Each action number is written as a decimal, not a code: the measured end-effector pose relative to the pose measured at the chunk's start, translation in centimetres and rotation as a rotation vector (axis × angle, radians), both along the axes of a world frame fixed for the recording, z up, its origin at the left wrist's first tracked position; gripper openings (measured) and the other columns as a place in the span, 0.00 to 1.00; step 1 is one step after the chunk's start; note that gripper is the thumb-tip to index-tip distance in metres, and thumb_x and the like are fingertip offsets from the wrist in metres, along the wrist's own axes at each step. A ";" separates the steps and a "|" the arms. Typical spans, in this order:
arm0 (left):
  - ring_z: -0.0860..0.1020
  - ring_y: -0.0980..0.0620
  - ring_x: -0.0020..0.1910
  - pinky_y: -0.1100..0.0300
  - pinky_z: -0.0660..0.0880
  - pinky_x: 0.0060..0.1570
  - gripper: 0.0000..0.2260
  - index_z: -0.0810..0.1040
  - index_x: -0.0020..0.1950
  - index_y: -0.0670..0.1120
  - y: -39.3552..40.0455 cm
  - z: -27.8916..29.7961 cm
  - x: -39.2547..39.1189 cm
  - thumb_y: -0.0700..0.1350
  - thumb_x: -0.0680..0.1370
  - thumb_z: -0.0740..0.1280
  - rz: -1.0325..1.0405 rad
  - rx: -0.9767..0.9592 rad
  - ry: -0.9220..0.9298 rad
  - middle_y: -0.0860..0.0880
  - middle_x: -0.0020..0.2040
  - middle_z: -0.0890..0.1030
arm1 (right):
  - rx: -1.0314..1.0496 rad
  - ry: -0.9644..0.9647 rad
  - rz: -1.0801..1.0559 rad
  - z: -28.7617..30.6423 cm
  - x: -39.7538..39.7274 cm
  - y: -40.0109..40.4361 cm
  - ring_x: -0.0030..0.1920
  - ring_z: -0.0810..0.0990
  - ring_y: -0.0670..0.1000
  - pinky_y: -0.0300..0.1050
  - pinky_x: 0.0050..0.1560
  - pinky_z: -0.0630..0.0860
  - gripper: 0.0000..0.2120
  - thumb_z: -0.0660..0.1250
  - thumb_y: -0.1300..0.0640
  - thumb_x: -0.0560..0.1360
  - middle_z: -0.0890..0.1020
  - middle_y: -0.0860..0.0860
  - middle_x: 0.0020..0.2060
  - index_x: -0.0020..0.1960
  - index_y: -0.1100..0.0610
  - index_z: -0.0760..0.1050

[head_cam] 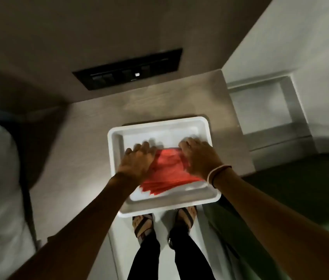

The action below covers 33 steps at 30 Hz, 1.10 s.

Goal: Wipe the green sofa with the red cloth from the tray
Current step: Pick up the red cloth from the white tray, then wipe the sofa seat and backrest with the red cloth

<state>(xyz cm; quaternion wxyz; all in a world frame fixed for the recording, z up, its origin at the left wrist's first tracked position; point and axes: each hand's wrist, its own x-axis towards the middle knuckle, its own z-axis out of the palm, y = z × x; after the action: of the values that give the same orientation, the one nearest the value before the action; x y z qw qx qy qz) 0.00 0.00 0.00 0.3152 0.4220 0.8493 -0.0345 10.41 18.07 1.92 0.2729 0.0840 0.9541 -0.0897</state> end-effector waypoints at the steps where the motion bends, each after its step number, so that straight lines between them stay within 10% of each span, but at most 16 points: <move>1: 0.73 0.40 0.70 0.43 0.71 0.70 0.24 0.69 0.74 0.48 -0.2 0.2 0.0 0.53 0.81 0.69 0.027 -0.021 -0.033 0.43 0.71 0.72 | -0.025 -0.027 -0.046 -0.1 0.2 -0.2 0.66 0.78 0.61 0.56 0.66 0.78 0.16 0.65 0.55 0.80 0.79 0.58 0.65 0.67 0.58 0.74; 7: 0.79 0.49 0.43 0.56 0.77 0.45 0.12 0.82 0.49 0.36 -2.5 6.6 -2.7 0.42 0.71 0.79 0.509 0.363 -0.521 0.42 0.44 0.82 | -0.663 0.097 -0.501 5.8 2.6 2.1 0.41 0.79 0.54 0.54 0.46 0.78 0.07 0.77 0.65 0.74 0.80 0.60 0.38 0.44 0.69 0.82; 12: 0.84 0.59 0.39 0.69 0.81 0.39 0.06 0.84 0.51 0.45 2.8 16.2 -1.5 0.36 0.76 0.74 0.588 0.647 -0.693 0.54 0.41 0.88 | -1.066 0.526 -1.064 14.8 9.7 5.2 0.39 0.80 0.39 0.30 0.42 0.75 0.10 0.77 0.72 0.72 0.83 0.46 0.38 0.49 0.61 0.83; 17: 0.86 0.59 0.42 0.68 0.82 0.40 0.12 0.83 0.53 0.49 11.8 23.9 9.9 0.41 0.71 0.76 0.404 0.771 -0.841 0.56 0.44 0.89 | -1.313 0.971 -1.589 20.1 24.6 6.6 0.48 0.82 0.52 0.43 0.44 0.82 0.24 0.70 0.73 0.76 0.82 0.57 0.52 0.71 0.68 0.73; 22: 0.86 0.59 0.44 0.66 0.83 0.44 0.10 0.85 0.51 0.46 15.7 21.4 28.4 0.35 0.74 0.77 0.217 0.563 -0.965 0.54 0.45 0.90 | -0.955 1.149 -2.004 19.0 43.8 4.2 0.38 0.84 0.49 0.38 0.37 0.84 0.22 0.72 0.72 0.75 0.86 0.60 0.47 0.69 0.67 0.75; 26: 0.83 0.48 0.45 0.47 0.82 0.50 0.13 0.84 0.49 0.42 14.9 15.4 45.4 0.44 0.67 0.80 0.130 0.235 -1.008 0.43 0.45 0.87 | -0.499 0.886 -2.191 15.3 60.2 1.7 0.39 0.82 0.52 0.34 0.33 0.81 0.21 0.76 0.69 0.75 0.86 0.62 0.50 0.67 0.65 0.79; 30: 0.85 0.47 0.40 0.41 0.85 0.48 0.08 0.81 0.42 0.46 12.4 8.9 55.1 0.46 0.76 0.77 -0.076 0.082 -0.815 0.45 0.41 0.86 | -0.100 0.580 -2.075 11.0 68.5 1.6 0.58 0.84 0.60 0.49 0.63 0.79 0.22 0.71 0.71 0.76 0.84 0.67 0.62 0.70 0.65 0.78; 33: 0.83 0.41 0.57 0.45 0.80 0.59 0.12 0.83 0.58 0.46 12.9 5.1 55.0 0.51 0.83 0.65 -0.360 0.322 -0.361 0.43 0.57 0.86 | 0.153 0.378 -1.888 7.4 69.5 0.1 0.76 0.72 0.67 0.59 0.79 0.68 0.28 0.68 0.65 0.78 0.73 0.68 0.74 0.78 0.65 0.70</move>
<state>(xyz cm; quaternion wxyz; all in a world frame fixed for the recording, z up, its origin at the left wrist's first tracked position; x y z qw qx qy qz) 55.03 12.94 5.06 0.3789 0.6098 0.6856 0.1210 79.96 18.17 9.33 -0.0758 0.8182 0.5251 -0.2216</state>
